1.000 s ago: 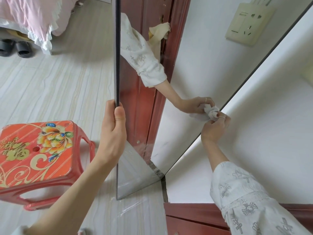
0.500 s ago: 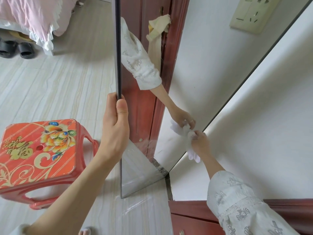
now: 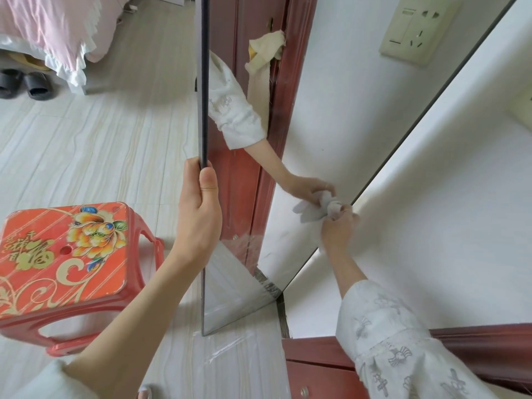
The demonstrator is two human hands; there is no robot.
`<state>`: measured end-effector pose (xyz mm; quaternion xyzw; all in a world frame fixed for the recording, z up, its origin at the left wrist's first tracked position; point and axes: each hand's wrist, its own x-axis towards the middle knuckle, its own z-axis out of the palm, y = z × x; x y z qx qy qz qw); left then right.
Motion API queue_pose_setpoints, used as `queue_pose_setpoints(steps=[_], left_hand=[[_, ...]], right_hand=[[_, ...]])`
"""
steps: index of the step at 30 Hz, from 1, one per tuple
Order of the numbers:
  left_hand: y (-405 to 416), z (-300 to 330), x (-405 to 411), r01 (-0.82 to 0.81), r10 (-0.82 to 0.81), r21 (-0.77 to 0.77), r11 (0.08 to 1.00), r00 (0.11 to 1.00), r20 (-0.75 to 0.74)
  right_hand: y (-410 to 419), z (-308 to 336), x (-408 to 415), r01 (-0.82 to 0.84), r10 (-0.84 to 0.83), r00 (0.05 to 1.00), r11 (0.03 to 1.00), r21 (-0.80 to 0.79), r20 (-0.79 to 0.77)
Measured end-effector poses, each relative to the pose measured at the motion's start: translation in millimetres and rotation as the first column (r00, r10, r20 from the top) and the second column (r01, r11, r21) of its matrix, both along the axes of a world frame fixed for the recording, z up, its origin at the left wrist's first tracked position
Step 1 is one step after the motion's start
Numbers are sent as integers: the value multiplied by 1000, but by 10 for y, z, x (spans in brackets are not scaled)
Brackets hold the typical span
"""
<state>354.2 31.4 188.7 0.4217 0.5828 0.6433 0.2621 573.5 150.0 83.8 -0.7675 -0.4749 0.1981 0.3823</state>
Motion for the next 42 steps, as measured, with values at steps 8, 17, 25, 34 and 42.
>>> queue_pose_setpoints(steps=[8,17,25,34,42], left_hand=[[-71,50,-88,67,-69,-93,993,998,-11],[-679,-143,-141,146,-139,-617,773,989,59],[-656,422,110,523,-650,-629,575,759,36],[-691,738,119,578,-696,-565,590,718,8],[-541,1071,-179,712,-621,-321,625,702,348]], right_hand=[[-625,69,-119,-411,223,865,830,-377,-450],[-1291,731,-74,-452,21,612,830,-327,-791],[-1623,1397,-336,-584,168,579,768,-262,-798],[-1712,1784,-409,-574,199,525,801,-172,-828],[-1667,2082,-353,-587,186,547,780,-216,-816]])
